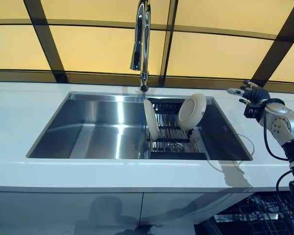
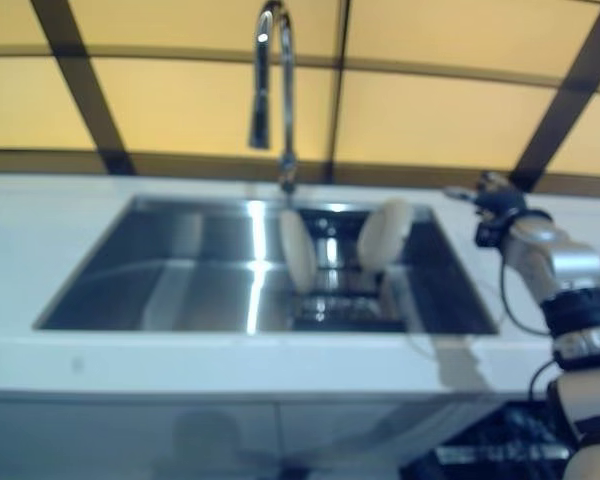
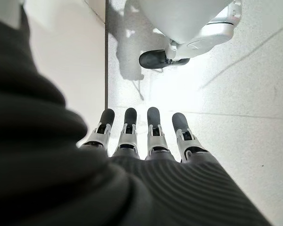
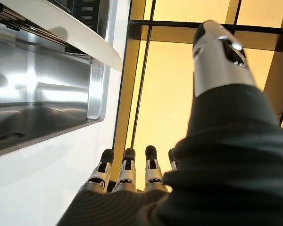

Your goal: Take plates into dishwasher

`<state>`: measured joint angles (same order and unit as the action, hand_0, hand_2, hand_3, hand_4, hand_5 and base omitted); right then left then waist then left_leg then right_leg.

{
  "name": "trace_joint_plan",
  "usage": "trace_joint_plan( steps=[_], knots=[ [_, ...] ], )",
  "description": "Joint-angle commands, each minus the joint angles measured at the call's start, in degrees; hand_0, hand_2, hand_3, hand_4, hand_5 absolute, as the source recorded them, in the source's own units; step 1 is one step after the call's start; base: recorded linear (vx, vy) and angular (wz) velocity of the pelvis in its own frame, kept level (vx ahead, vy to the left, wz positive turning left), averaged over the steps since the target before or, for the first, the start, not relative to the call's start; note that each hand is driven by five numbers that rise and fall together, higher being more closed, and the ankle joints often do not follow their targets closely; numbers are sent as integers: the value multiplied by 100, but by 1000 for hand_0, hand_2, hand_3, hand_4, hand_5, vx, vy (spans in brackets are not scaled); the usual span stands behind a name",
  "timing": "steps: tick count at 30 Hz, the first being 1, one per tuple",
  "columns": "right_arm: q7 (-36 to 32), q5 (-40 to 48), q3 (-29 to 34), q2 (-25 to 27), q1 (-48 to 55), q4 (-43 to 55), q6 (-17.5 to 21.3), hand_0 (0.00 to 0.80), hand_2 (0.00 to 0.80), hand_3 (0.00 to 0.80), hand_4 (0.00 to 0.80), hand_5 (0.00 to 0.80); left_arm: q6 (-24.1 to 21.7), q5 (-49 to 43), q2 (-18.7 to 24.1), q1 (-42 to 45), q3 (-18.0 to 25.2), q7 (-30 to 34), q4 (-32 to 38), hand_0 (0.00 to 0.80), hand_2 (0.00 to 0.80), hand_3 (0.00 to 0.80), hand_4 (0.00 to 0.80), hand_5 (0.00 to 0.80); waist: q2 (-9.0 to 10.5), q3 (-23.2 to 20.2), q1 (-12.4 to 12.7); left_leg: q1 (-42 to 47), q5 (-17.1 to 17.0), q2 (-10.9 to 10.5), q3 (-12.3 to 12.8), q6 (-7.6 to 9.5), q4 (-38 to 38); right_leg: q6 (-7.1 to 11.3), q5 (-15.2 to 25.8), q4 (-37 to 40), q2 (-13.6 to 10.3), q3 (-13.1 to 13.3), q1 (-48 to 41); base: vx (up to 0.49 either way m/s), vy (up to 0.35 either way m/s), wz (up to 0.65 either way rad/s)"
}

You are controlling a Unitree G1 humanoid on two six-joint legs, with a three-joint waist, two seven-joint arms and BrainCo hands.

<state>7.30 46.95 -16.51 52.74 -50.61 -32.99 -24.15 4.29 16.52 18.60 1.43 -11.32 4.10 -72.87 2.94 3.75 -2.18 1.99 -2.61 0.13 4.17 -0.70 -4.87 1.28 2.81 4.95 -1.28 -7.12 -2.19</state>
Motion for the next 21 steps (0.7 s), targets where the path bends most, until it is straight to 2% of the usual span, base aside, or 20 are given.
trace_joint_plan(
  steps=[1,21],
  knots=[
    [92,118,-205,264,-785,-357,107,0,0,0,0,0,-177,-59,113,-66,-316,36,-80,0,0,0,0,0,-15,16,147,-138,284,-108,261,17,-13,180,-202,5,144,-20,50,0,0,0],
    [374,179,-346,-20,-983,-167,84,0,0,0,0,0,-283,190,130,-216,-530,78,110,0,0,0,0,0,-160,573,130,-455,166,-91,207,-26,-13,126,-166,-8,142,-82,333,0,0,0]
  ],
)
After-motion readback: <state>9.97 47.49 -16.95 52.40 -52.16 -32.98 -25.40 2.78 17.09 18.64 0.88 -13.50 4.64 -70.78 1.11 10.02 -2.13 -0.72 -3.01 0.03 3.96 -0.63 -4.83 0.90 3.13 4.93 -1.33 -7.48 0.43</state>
